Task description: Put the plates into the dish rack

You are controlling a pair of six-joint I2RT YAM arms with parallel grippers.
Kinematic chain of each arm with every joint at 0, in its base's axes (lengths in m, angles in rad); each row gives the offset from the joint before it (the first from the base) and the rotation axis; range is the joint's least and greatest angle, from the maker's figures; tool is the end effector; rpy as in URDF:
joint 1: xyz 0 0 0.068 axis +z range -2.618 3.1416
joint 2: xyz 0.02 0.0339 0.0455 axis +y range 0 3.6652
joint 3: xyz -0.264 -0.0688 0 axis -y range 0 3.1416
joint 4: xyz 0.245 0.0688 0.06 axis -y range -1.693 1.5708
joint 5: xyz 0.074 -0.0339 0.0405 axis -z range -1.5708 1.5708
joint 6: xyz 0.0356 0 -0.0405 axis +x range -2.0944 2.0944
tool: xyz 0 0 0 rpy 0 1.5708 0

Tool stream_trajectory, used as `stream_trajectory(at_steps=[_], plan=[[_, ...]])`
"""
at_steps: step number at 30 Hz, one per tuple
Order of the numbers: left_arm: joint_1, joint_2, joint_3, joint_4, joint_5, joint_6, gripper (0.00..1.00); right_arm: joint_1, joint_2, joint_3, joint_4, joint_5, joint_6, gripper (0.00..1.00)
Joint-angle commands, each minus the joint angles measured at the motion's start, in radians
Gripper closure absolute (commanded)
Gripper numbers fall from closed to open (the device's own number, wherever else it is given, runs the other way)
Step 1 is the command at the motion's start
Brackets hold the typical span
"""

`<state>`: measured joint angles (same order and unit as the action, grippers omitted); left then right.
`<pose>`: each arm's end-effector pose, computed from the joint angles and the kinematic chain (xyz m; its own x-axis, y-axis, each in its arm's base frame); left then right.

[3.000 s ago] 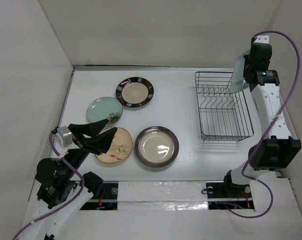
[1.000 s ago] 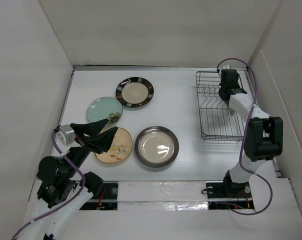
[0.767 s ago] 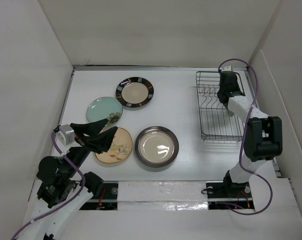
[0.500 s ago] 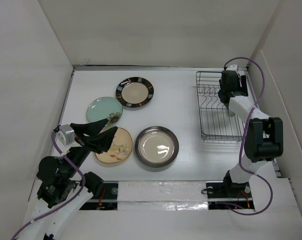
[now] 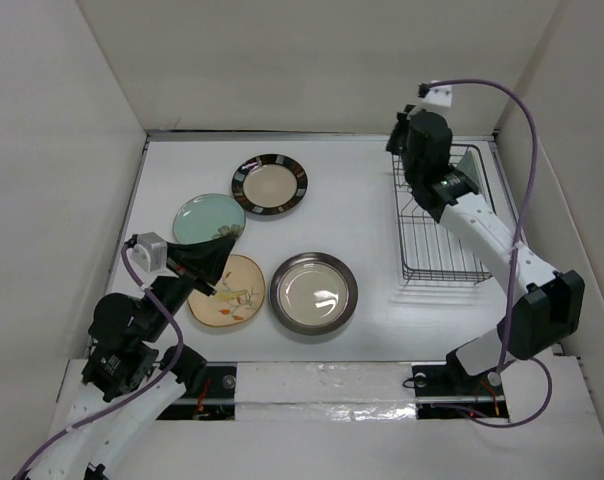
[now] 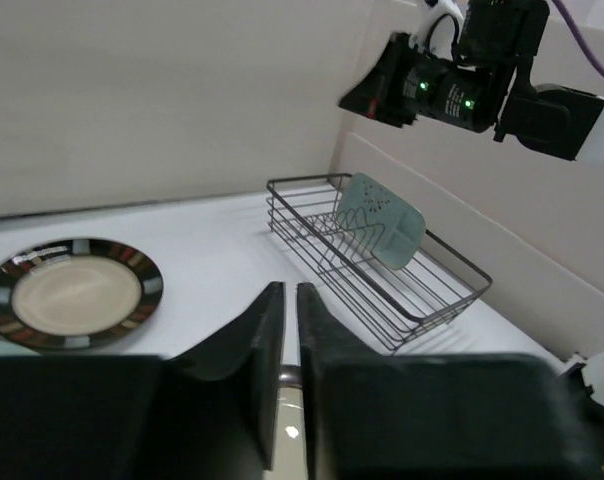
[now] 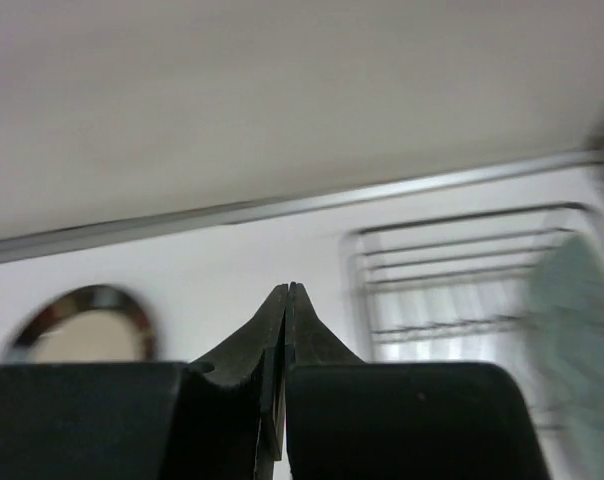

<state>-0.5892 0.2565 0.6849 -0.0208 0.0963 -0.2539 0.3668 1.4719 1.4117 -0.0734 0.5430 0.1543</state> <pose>0.0505 -0.0379 0.3802 0.1616 -0.4088 -0.8982 0.6892 0.6982 -0.1937 0.3293 0.1068 0.4074 -0.0966 0.1039 -0.9899 0.1881 0.9785 0.0843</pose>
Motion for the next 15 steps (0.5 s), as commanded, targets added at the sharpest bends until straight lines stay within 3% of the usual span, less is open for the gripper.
stream_trajectory(at_steps=[1,3,6,7,8,10,12,15], plan=[[0.021,0.050,0.005,0.033,-0.009,0.010,0.99,0.118,0.105,0.046,0.096,-0.185,0.217,0.97],[0.034,0.076,0.002,0.038,0.006,0.001,1.00,0.182,0.161,0.058,0.148,-0.222,0.290,0.86],[0.034,0.111,-0.001,0.035,0.003,0.002,1.00,0.230,0.290,0.090,0.184,-0.198,0.397,0.51],[0.034,0.121,-0.001,0.032,-0.004,0.002,1.00,0.242,0.357,0.104,0.195,-0.193,0.421,0.33],[0.034,0.128,-0.001,0.032,-0.012,0.002,1.00,0.254,0.395,0.118,0.207,-0.195,0.445,0.28],[0.034,0.147,-0.004,0.030,-0.041,0.002,0.99,0.254,0.465,0.142,0.219,-0.228,0.519,0.25],[0.034,0.162,-0.008,0.028,-0.059,0.004,0.85,0.254,0.566,0.180,0.242,-0.267,0.594,0.25],[0.034,0.179,-0.010,0.030,-0.061,0.016,0.72,0.254,0.666,0.211,0.260,-0.270,0.687,0.25]])
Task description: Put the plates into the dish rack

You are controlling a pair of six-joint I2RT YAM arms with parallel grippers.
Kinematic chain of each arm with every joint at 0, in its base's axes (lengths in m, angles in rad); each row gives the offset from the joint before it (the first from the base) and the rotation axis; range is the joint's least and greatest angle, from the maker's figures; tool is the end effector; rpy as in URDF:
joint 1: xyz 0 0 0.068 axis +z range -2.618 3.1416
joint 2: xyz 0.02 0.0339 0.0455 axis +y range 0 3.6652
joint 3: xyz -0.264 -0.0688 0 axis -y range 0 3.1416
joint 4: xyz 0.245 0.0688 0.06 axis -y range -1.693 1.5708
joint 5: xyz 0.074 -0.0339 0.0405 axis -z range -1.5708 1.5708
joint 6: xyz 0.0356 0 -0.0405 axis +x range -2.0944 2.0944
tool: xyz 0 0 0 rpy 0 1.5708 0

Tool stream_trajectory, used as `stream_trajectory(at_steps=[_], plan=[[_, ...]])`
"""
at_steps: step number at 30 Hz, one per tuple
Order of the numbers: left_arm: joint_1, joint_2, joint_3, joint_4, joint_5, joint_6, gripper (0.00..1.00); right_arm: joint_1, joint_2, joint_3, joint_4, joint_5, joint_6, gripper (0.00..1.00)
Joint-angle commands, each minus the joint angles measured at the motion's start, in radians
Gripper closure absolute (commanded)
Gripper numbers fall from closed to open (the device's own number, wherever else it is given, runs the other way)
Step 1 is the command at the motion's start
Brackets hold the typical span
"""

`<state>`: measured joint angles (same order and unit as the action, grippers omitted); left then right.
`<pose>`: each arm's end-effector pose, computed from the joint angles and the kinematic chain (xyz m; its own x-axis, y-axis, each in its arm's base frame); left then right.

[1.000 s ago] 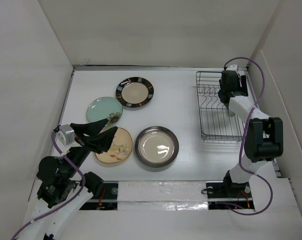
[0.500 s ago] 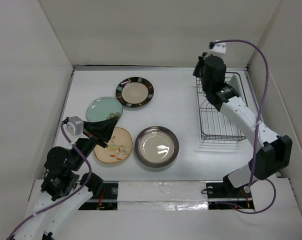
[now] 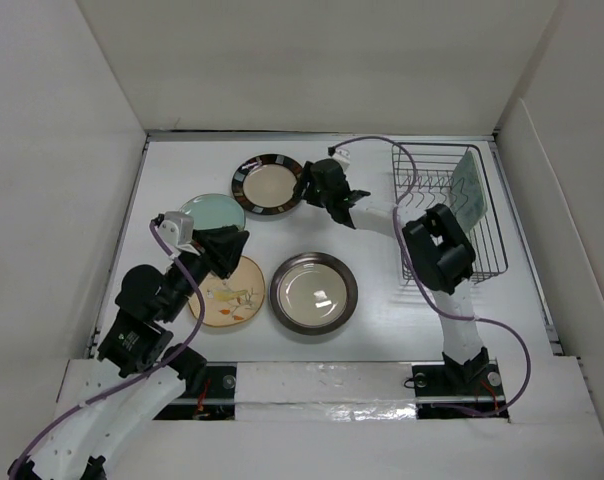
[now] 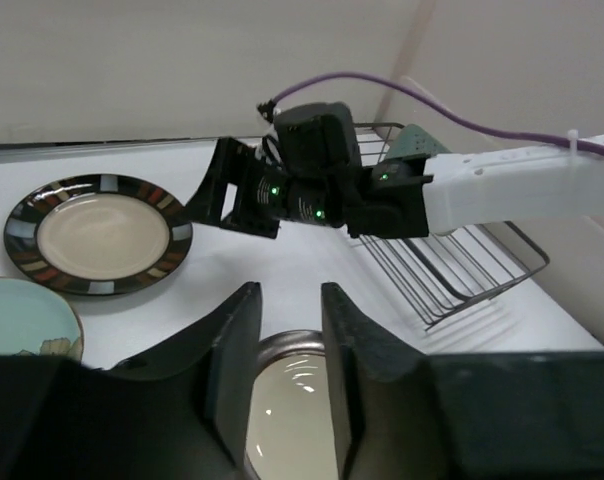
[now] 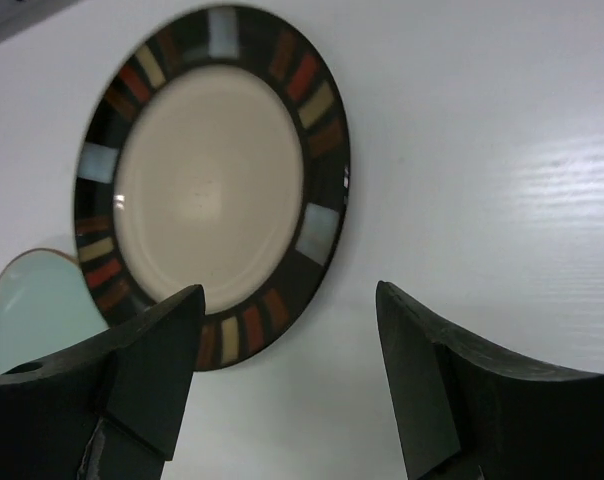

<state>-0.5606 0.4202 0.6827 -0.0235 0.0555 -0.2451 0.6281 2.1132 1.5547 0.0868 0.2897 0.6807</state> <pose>0.0891 -0.0583 0.3687 0.0546 -0.3203 -0.9457 0.6079 0.7620 -0.2230 0.4042 0.2810 0.2115 -0.5105 0.3746 -0.7740 -0.0462 0.8869 0.4597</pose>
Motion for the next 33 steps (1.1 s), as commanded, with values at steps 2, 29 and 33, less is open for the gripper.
stream_trajectory(at_steps=[2,29,33], plan=[[0.005,0.026,-0.009,0.036,-0.034,0.013,0.68,0.004,0.059,0.073,0.110,-0.005,0.203,0.25],[0.005,0.101,-0.009,0.036,-0.086,0.033,0.65,0.004,0.199,-0.035,0.410,-0.071,0.622,1.00],[0.005,0.082,-0.008,0.033,-0.100,0.038,0.65,0.039,0.096,-0.051,0.415,0.014,0.481,1.00]])
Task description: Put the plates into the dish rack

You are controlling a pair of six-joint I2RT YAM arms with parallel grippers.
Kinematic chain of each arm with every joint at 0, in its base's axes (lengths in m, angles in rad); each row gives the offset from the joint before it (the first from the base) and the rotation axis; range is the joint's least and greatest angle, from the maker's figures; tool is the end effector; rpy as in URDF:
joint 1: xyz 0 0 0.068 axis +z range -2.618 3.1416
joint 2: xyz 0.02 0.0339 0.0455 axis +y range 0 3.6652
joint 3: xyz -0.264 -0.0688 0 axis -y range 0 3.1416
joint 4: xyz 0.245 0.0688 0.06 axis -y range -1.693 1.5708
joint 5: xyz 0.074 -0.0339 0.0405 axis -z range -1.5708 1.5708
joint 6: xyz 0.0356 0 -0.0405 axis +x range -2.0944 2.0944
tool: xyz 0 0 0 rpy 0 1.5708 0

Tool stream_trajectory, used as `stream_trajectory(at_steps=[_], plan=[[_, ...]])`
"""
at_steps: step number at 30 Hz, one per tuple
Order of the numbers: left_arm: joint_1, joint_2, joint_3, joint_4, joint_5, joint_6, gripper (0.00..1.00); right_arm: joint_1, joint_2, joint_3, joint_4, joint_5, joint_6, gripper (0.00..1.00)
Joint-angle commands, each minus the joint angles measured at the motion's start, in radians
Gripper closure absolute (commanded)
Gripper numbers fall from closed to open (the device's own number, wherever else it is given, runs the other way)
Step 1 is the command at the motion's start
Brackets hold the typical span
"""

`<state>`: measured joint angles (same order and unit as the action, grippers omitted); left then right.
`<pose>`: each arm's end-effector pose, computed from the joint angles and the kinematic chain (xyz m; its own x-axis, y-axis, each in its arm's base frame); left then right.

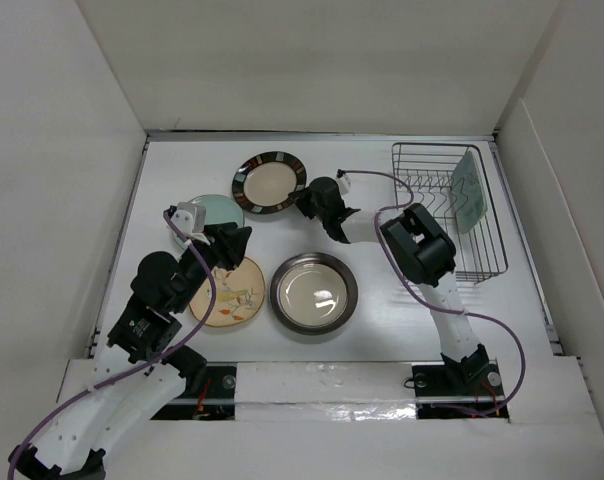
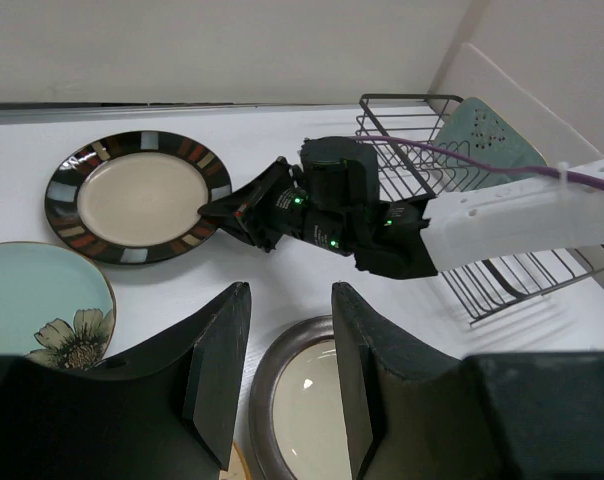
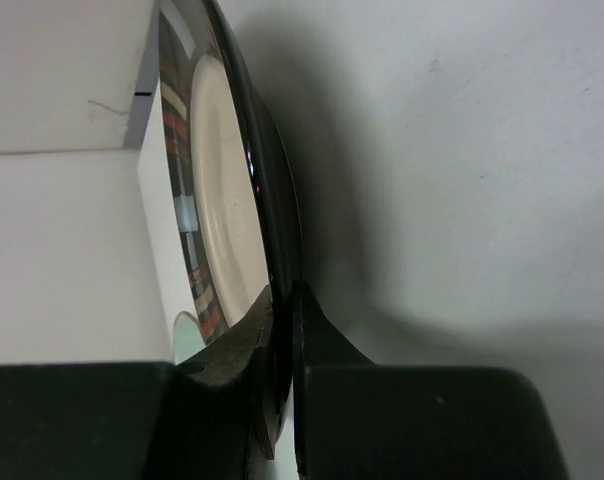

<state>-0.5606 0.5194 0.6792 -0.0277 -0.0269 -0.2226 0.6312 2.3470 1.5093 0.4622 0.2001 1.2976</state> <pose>0.1121 -0.0693 0.3572 -0.0036 -0.2583 -0.9660 0.5210 0.8241 -0.2223 0.4198 0.2981 0.1200 -0.4930 0.8086 -0.3212 0.1693 0.4513 0.8762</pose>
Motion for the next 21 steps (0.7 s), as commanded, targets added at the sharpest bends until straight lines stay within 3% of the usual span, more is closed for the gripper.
stream_trajectory(at_steps=[1,7,13,16,21], plan=[[0.005,-0.022,-0.007,0.037,-0.025,0.016,0.65,0.047,-0.161,-0.009,0.044,0.142,-0.162,1.00],[0.005,-0.045,-0.009,0.034,-0.013,0.014,0.65,0.079,-0.357,-0.092,0.217,0.177,-0.450,1.00],[0.005,-0.081,-0.007,0.032,0.016,0.008,0.65,0.079,-0.644,-0.219,0.214,0.241,-0.753,1.00],[0.005,-0.104,-0.001,0.029,0.022,0.006,0.64,0.012,-0.844,-0.305,0.132,0.243,-0.897,1.00],[0.005,-0.194,0.007,0.029,-0.011,0.012,0.64,-0.117,-1.113,-0.316,-0.230,0.197,-1.079,1.00]])
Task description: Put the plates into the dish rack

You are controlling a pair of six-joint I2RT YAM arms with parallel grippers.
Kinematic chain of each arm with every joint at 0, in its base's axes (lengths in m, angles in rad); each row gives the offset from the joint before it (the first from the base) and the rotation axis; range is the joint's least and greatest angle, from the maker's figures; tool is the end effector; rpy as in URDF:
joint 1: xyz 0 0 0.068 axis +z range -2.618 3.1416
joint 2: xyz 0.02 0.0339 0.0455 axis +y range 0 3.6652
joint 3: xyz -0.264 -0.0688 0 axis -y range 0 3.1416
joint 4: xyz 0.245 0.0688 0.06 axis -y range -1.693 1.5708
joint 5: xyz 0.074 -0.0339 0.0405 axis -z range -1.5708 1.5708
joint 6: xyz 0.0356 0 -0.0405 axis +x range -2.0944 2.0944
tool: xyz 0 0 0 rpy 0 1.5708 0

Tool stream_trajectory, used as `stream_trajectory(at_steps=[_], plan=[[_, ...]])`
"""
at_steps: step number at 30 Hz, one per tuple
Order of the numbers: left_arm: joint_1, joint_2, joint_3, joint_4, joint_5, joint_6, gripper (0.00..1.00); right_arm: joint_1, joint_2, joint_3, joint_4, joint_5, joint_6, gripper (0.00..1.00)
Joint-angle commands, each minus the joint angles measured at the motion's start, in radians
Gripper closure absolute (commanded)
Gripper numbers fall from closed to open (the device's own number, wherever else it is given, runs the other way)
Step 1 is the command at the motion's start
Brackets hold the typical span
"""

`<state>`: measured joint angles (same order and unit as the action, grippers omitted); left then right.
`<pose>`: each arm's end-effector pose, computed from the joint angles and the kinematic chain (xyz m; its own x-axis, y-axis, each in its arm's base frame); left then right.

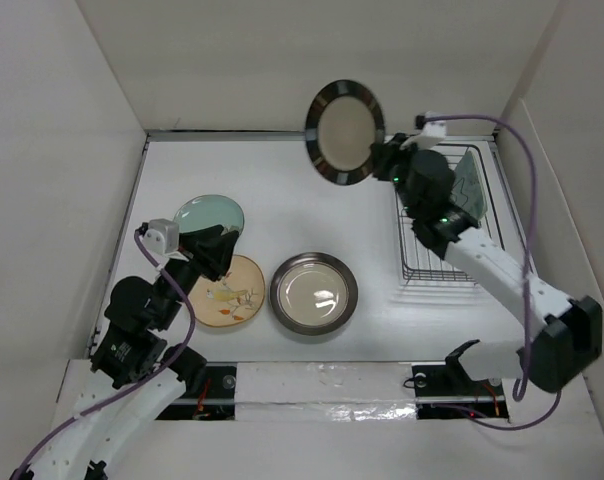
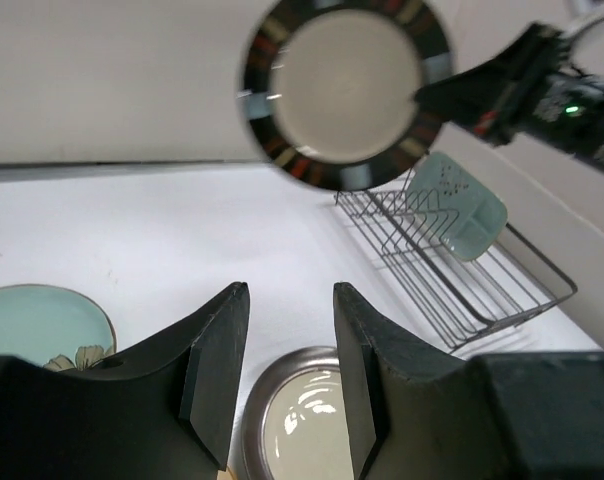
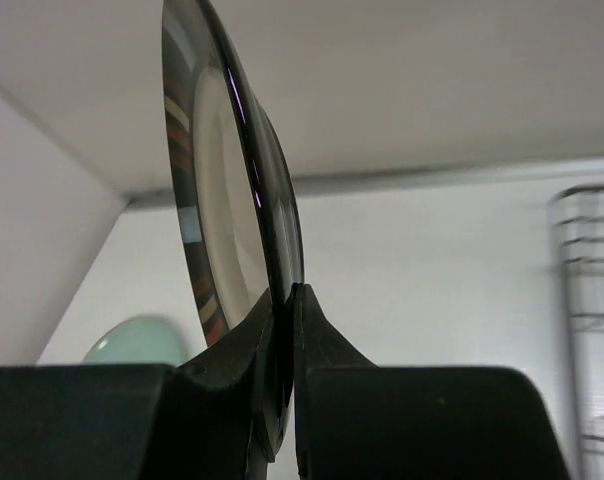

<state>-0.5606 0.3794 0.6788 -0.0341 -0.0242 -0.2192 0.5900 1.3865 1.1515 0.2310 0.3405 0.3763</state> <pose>0.0826 -0.0508 0.3696 0.1055 -0.3229 -0.9405 0.5478 0.8082 -0.2160 0.2820 0.1745 0.3739 -0.0938 0.3540 -0.9305 -0.2284 0.9020 0.3662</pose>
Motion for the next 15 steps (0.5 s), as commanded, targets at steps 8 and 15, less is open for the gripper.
stream_trajectory(at_steps=[8,15], plan=[[0.005,-0.100,0.013,0.037,0.061,-0.003,0.63,-0.310,-0.331,0.120,-0.228,0.245,-0.287,1.00],[0.005,-0.143,0.011,0.042,0.087,-0.008,0.63,-0.528,-0.268,0.186,-0.266,0.212,-0.421,1.00]])
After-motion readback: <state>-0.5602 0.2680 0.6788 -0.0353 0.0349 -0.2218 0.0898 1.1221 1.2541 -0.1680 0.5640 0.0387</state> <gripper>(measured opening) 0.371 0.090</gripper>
